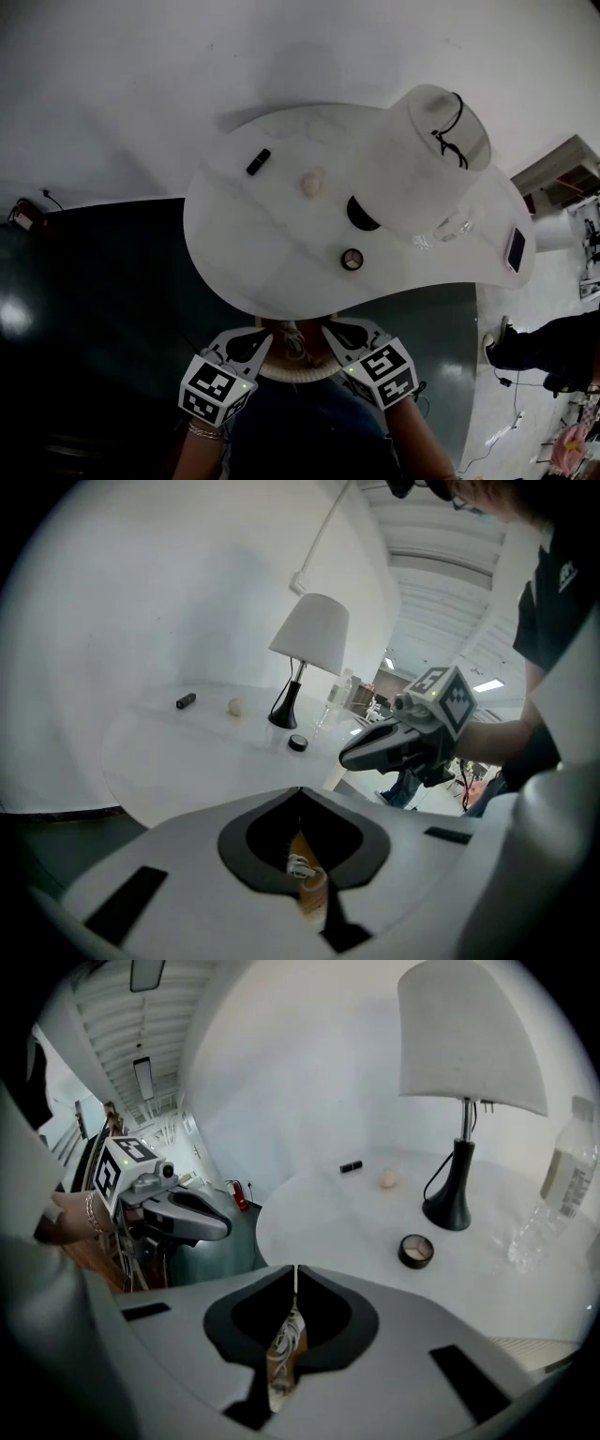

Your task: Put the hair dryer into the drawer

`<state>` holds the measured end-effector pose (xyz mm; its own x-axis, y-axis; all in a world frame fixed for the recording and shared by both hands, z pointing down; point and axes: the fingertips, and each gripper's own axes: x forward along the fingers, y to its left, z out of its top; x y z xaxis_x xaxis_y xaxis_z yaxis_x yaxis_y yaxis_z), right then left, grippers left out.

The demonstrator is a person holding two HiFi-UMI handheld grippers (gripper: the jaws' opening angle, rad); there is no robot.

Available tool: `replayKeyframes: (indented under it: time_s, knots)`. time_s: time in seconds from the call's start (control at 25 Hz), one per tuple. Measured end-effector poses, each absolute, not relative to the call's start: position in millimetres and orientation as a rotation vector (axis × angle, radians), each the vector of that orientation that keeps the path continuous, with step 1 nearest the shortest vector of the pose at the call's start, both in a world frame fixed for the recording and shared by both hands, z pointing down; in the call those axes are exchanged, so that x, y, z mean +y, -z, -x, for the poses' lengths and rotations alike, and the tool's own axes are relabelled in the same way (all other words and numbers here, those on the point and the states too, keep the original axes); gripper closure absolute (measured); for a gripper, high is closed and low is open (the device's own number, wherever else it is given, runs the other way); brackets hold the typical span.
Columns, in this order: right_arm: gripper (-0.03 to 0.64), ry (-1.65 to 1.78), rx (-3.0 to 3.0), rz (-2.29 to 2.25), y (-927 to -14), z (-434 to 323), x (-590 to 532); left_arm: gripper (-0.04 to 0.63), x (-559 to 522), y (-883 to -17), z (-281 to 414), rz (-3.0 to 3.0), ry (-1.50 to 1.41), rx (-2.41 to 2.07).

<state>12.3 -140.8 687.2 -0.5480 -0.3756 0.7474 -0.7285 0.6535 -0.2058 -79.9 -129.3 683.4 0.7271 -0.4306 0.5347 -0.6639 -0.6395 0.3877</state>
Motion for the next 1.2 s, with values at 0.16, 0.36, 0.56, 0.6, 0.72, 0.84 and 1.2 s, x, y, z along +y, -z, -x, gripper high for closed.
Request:
replayKeyframes:
  time_s: [0.16, 0.36, 0.56, 0.6, 0.72, 0.84, 1.2]
  knots:
    - [0.592, -0.646, -2.230, -0.841, -668, -5, -146, 0.575, -132, -664, 82, -2.371, -0.506, -0.843]
    - [0.592, -0.561, -2.291, -0.844, -635, -2, -158, 0.575, -138, -637, 79, -2.411, -0.483, -0.882]
    - [0.592, -0.524, -2.348, -0.889, -616, -2, -177, 0.575, -153, -628, 78, -2.440, -0.453, -0.923]
    - [0.592, -0.518, -2.355, -0.897, -614, -2, -180, 0.575, -157, -627, 79, -2.447, -0.447, -0.929]
    - [0.592, -0.513, -2.367, -0.903, -601, -3, -180, 0.576, -159, -610, 82, -2.466, -0.430, -0.961]
    - [0.592, -0.483, -2.398, -0.897, -578, -1, -180, 0.575, -162, -585, 86, -2.487, -0.411, -1.001]
    - [0.592, -0.376, -2.459, -0.949, -523, -7, -196, 0.575, -179, -532, 90, -2.579, -0.336, -1.048]
